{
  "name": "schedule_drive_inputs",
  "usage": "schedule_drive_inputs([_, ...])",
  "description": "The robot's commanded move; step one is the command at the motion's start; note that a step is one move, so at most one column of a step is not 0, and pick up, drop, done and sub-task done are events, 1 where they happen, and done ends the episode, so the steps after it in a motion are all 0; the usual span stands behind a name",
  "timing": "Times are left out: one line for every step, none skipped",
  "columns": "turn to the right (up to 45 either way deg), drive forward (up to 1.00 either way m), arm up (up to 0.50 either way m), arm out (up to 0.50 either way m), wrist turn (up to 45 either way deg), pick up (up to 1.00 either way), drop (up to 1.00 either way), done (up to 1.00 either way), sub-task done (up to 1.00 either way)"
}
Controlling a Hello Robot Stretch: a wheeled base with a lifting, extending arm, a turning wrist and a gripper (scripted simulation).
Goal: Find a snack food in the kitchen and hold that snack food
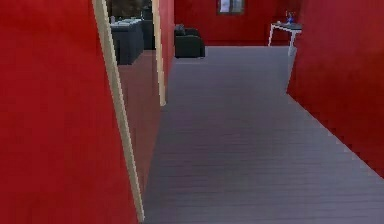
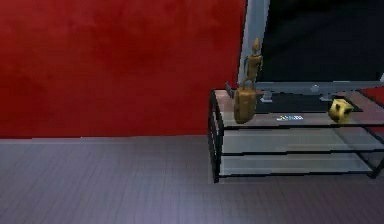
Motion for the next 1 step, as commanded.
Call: schedule_drive_inputs([45.0,0.00,0.00,0.00,0.0,0.00,0.00,0.00,0.00])
